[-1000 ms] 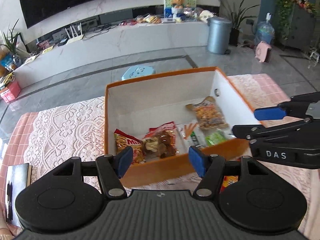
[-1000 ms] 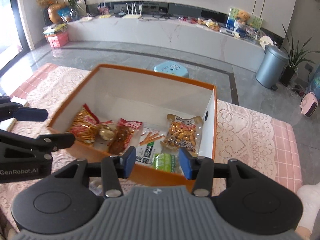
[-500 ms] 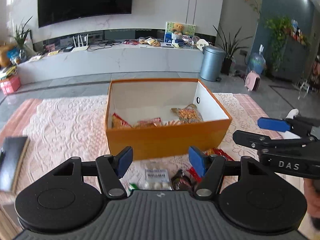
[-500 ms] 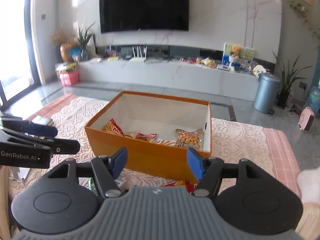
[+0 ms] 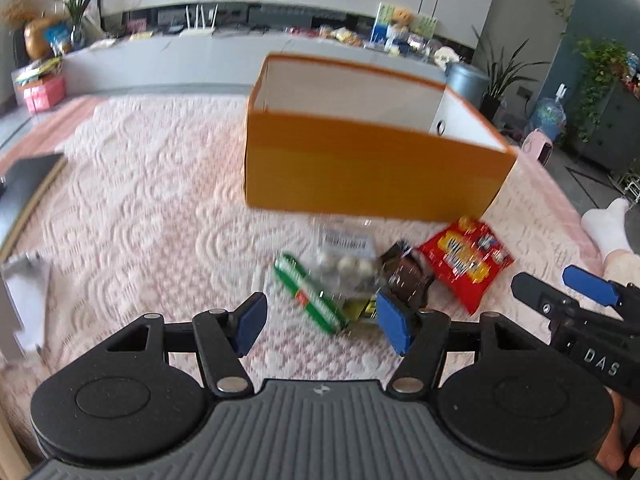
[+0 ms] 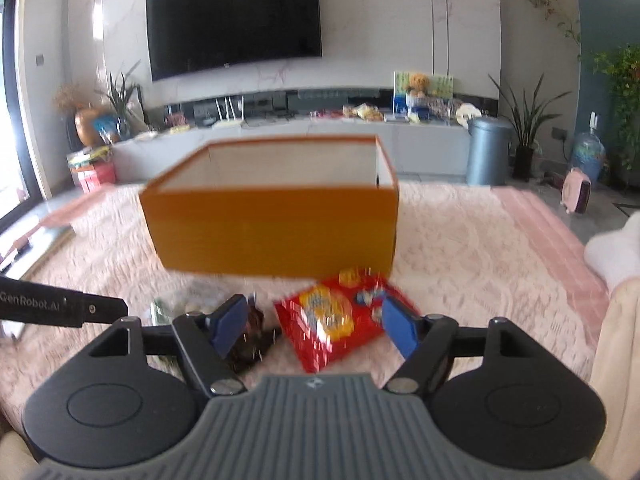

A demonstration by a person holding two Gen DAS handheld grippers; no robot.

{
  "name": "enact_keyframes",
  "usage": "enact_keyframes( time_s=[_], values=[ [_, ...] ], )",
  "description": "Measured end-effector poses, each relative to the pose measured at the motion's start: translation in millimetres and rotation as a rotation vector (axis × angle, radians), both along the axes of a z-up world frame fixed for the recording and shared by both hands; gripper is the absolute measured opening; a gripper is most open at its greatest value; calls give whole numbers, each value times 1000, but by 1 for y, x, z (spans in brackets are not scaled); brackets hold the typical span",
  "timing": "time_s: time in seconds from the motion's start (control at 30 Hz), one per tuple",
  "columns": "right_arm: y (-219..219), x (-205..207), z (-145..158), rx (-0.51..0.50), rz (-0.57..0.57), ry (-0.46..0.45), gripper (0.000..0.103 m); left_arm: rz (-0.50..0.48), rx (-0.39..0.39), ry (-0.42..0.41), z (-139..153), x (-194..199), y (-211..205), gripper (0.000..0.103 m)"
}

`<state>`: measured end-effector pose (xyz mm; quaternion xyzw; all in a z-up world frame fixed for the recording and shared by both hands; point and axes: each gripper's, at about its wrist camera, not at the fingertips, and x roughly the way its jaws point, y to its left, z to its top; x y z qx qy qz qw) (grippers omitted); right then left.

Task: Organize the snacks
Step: 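Grasp the red chip bag with the right tool while the left tool grasps the yogurt hawthorn-ball pack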

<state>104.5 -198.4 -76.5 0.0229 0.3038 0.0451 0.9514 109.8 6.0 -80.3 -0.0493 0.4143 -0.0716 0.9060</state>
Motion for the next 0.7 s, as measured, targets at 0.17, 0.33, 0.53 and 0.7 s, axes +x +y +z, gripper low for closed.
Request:
enact_keyframes(
  time_s=[0.17, 0.33, 0.53, 0.7],
  values=[
    [7, 4, -22, -6, 22, 36, 73, 4, -19, 20, -20, 3, 2, 73],
    [9, 13, -29, -17, 21, 24, 73, -15, -32, -19, -25, 11, 1, 73],
    [7, 37, -41, -25, -11, 67, 76, -93, 39, -48, -25, 31, -19, 82],
    [-2, 53, -50, 0, -55, 93, 84, -126, 81, -31, -33, 51, -32, 85]
  ],
)
